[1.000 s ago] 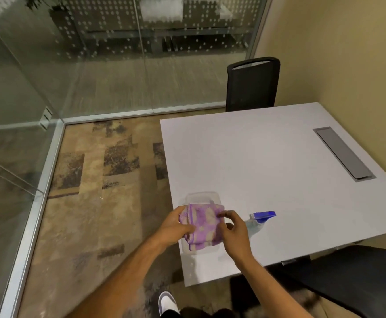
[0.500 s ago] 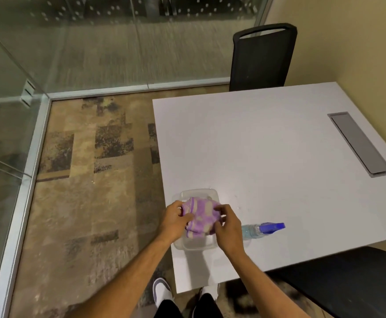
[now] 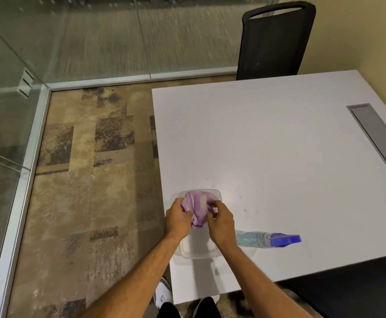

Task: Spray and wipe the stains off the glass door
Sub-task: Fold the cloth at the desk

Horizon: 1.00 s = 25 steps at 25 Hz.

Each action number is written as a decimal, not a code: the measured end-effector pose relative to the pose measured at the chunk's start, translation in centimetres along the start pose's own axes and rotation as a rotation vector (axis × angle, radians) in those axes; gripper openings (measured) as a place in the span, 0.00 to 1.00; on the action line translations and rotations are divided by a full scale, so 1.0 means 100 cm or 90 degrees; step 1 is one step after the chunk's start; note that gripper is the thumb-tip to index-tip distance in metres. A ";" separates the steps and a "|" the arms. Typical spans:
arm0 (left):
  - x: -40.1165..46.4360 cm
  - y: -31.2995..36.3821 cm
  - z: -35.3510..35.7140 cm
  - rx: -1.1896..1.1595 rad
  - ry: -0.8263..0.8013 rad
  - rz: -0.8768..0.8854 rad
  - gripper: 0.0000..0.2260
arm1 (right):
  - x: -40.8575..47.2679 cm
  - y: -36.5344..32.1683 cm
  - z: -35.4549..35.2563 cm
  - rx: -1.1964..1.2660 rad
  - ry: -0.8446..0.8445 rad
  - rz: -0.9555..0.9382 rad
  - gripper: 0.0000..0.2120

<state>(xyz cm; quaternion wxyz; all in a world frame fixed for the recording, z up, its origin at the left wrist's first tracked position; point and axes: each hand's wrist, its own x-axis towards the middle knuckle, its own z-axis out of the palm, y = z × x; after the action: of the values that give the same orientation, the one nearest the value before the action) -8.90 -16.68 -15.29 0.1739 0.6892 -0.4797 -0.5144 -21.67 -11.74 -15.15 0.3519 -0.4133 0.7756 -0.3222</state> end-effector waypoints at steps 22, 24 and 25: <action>0.024 0.003 0.013 0.017 -0.264 -0.105 0.41 | 0.029 0.025 0.032 -0.081 -0.172 -0.029 0.27; 0.017 0.007 0.004 0.028 -0.275 -0.087 0.43 | 0.021 0.017 0.022 -0.081 -0.157 -0.024 0.26; 0.014 0.010 -0.002 0.040 -0.279 -0.077 0.43 | 0.018 0.012 0.015 -0.079 -0.142 -0.021 0.25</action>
<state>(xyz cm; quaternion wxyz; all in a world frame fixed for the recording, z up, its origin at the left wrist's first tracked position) -9.17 -18.41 -15.28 0.0131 0.5935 -0.4797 -0.6461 -21.66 -13.06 -17.47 0.4043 -0.4801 0.7434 -0.2310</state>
